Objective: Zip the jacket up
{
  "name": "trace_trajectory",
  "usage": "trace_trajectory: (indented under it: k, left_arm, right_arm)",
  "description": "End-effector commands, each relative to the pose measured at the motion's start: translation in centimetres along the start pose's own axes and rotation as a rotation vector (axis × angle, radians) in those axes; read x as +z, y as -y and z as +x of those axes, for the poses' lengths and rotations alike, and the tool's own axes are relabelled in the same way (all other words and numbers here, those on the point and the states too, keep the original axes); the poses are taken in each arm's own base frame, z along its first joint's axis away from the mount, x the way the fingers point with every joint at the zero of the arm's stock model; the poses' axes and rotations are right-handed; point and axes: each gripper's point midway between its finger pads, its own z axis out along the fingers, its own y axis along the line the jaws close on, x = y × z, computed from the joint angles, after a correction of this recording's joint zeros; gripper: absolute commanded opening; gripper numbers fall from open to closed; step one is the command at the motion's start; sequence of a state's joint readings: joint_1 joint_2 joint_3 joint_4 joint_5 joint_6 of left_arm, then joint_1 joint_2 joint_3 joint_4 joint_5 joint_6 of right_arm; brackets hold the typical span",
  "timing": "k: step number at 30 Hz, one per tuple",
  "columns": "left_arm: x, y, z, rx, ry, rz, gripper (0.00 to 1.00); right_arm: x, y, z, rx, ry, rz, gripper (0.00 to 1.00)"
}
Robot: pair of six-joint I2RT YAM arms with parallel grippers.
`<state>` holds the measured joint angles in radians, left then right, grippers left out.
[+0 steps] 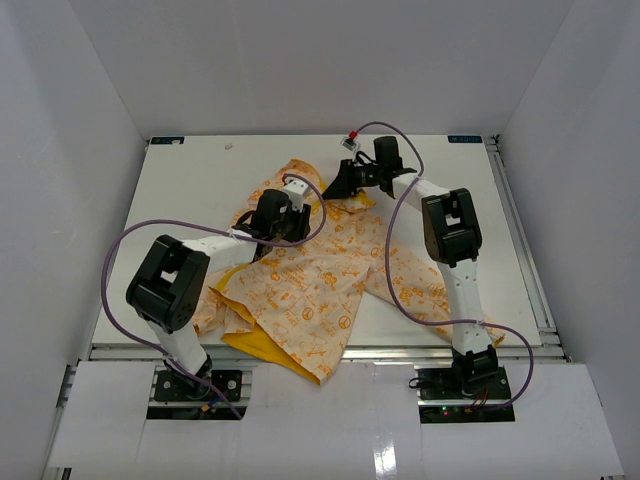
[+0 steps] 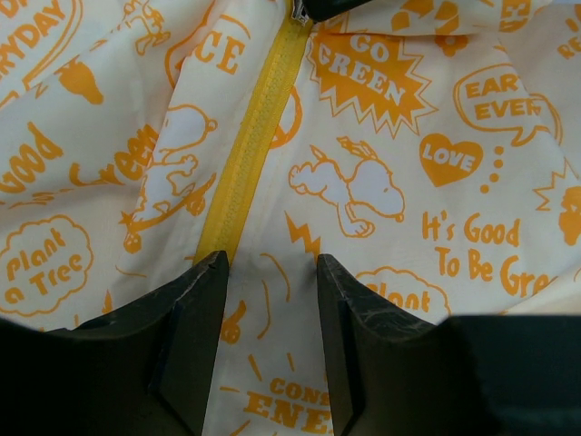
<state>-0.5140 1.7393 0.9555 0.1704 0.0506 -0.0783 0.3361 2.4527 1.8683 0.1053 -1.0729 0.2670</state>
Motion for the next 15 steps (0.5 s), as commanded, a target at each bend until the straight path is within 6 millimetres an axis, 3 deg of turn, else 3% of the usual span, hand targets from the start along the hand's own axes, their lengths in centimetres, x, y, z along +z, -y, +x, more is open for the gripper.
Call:
trace_trajectory:
  k: [1,6,15]
  left_arm:
    - [-0.8,-0.1,-1.3,-0.011,0.051,-0.005,0.54]
    - [-1.3,-0.4,-1.6,-0.011,0.076,-0.024,0.56]
    - [-1.4,-0.6,-2.6,-0.030,0.087,-0.033,0.57]
  right_arm:
    - [0.9,-1.0,0.1,-0.031,-0.016,-0.043,0.39]
    - [1.1,-1.0,0.8,-0.022,-0.026,-0.055,0.32]
    - [0.8,-1.3,1.7,-0.029,-0.041,-0.085,0.41]
